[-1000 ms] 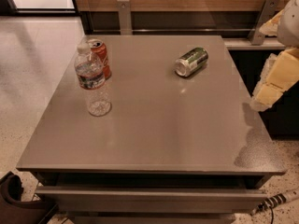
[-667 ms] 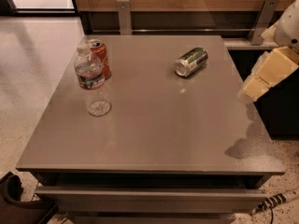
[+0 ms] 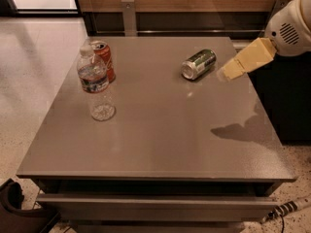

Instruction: Place green can upright

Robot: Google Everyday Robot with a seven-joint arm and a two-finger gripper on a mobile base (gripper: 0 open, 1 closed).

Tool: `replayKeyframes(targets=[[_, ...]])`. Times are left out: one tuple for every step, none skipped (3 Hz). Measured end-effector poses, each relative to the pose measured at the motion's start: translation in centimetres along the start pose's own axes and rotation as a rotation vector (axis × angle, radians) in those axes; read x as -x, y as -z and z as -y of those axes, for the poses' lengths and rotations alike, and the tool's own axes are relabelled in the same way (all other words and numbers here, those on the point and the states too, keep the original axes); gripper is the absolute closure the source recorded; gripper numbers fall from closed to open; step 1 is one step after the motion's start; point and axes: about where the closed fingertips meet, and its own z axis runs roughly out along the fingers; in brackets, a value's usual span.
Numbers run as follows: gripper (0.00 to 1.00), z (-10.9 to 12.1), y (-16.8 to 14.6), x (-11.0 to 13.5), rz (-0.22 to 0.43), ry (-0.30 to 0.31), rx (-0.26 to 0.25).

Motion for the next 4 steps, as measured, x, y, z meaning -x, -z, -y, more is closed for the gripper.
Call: replayKeyframes(targets=[[0.00, 3.3, -1.9, 1.1, -0.004, -0.237, -0.023], [0.00, 4.9, -2.4, 1.7, -0.016, -0.284, -0.015], [0.00, 5.2, -2.5, 1.8, -0.017, -0.291, -0.016], [0.00, 5.9, -2.7, 2.7, -0.012, -0.365, -0.033]])
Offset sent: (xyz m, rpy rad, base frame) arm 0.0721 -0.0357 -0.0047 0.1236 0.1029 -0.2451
